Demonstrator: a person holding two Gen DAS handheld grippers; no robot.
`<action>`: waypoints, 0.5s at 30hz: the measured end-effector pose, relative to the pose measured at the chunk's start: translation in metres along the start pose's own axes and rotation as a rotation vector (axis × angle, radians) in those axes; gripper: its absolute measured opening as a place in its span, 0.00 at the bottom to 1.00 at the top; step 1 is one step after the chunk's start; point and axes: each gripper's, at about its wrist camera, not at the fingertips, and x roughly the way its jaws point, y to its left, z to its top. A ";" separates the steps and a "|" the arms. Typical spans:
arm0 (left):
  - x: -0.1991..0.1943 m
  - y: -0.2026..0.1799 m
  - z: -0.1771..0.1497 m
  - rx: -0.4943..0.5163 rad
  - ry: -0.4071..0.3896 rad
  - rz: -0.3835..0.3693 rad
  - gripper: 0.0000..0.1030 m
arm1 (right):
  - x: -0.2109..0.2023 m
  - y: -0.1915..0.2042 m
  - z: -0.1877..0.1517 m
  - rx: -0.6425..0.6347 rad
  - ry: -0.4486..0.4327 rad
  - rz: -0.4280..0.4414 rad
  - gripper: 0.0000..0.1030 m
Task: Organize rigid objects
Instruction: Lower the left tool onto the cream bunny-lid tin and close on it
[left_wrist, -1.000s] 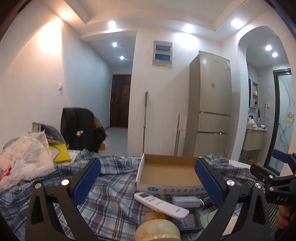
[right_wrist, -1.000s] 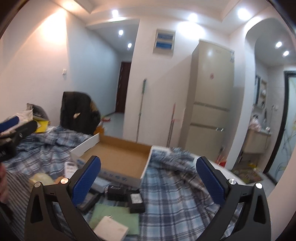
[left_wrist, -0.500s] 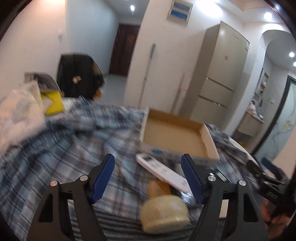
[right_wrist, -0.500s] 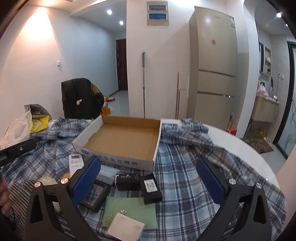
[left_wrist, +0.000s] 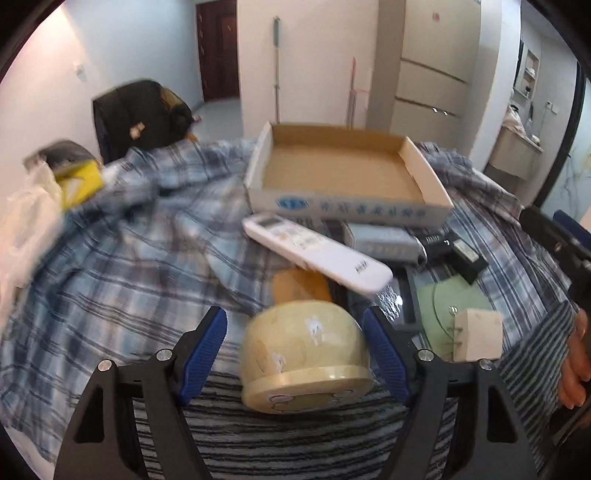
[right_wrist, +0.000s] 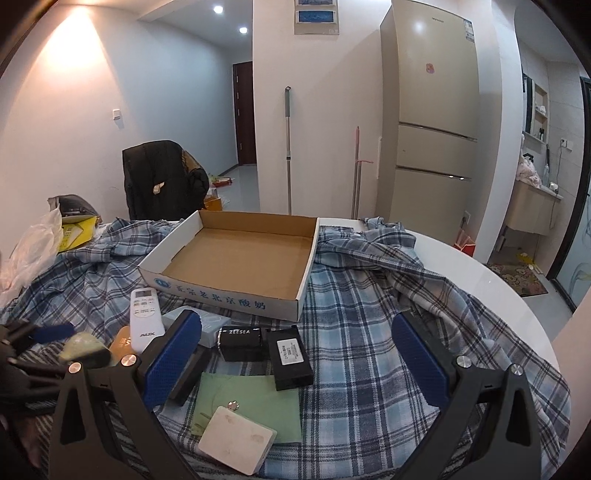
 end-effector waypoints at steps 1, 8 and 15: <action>0.003 0.002 -0.001 -0.013 0.013 -0.010 0.76 | -0.001 0.000 0.000 0.001 0.000 0.005 1.00; 0.017 0.001 -0.003 -0.013 0.053 0.017 0.81 | -0.007 0.010 -0.002 -0.044 -0.020 -0.003 1.00; 0.020 0.004 -0.004 -0.037 0.055 -0.002 0.75 | -0.009 0.007 -0.001 -0.038 -0.028 -0.014 1.00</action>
